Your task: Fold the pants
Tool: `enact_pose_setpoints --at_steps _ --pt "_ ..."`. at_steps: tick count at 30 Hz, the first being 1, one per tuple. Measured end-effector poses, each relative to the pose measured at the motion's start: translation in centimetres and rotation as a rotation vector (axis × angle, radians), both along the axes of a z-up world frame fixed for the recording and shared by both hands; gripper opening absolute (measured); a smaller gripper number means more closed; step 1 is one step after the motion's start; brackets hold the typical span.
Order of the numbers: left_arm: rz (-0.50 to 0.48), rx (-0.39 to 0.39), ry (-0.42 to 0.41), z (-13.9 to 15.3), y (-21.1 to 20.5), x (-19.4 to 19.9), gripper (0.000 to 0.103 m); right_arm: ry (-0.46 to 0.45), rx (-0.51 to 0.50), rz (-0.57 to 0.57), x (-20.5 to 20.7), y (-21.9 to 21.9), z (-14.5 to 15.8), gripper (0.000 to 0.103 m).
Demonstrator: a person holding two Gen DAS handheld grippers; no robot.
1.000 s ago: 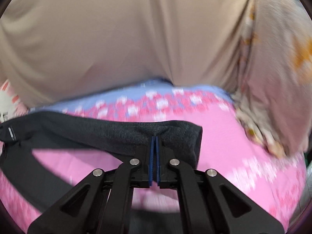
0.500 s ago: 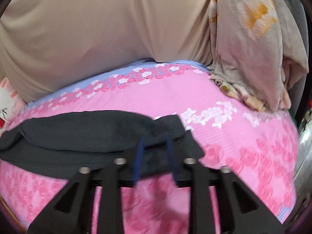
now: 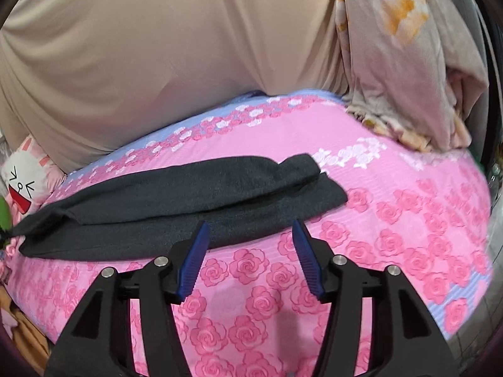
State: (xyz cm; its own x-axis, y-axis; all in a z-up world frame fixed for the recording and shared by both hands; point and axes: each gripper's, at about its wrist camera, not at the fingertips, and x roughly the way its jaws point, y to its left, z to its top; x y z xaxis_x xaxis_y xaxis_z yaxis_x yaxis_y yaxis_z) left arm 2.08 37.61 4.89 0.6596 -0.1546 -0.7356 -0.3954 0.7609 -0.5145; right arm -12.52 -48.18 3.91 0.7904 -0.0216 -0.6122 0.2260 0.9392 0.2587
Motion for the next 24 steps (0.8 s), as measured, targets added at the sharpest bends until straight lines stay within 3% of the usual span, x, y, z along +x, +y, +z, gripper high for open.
enact_pose_setpoints --at_steps 3,9,11,12,13,17,18,21,24 --pt "0.012 -0.015 0.041 -1.7 0.3 0.1 0.006 0.045 0.071 -0.005 3.2 -0.8 -0.7 0.053" --pt "0.007 0.026 0.045 -1.5 0.0 1.1 0.006 0.169 0.15 -0.11 9.2 -4.5 -3.1 0.053" --pt "0.002 0.049 0.047 -1.1 -0.1 1.5 0.006 0.212 0.132 -0.142 11.0 -5.2 -3.9 0.026" --pt "-0.002 0.057 0.045 -0.7 -0.2 1.8 0.006 0.211 0.132 -0.14 11.4 -5.2 -3.8 0.002" --pt "-0.002 0.066 0.042 -0.3 -0.2 2.1 0.006 0.184 0.138 -0.14 11.5 -5.3 -3.0 0.002" --pt "-0.017 0.113 -0.005 2.9 0.1 2.6 0.006 -0.055 0.087 -0.107 8.5 -4.5 5.1 0.002" --pt "-0.015 0.124 -0.011 3.3 0.2 2.4 0.007 -0.063 0.061 -0.106 8.0 -4.6 5.9 0.002" --pt "-0.021 0.2 0.04 2.6 -0.1 2.8 0.007 0.097 -0.035 -0.115 8.1 -5.6 2.9 0.002" --pt "-0.025 0.191 0.128 -0.7 0.4 3.0 0.007 0.224 0.02 -0.114 7.4 -6.8 -2.6 0.002"
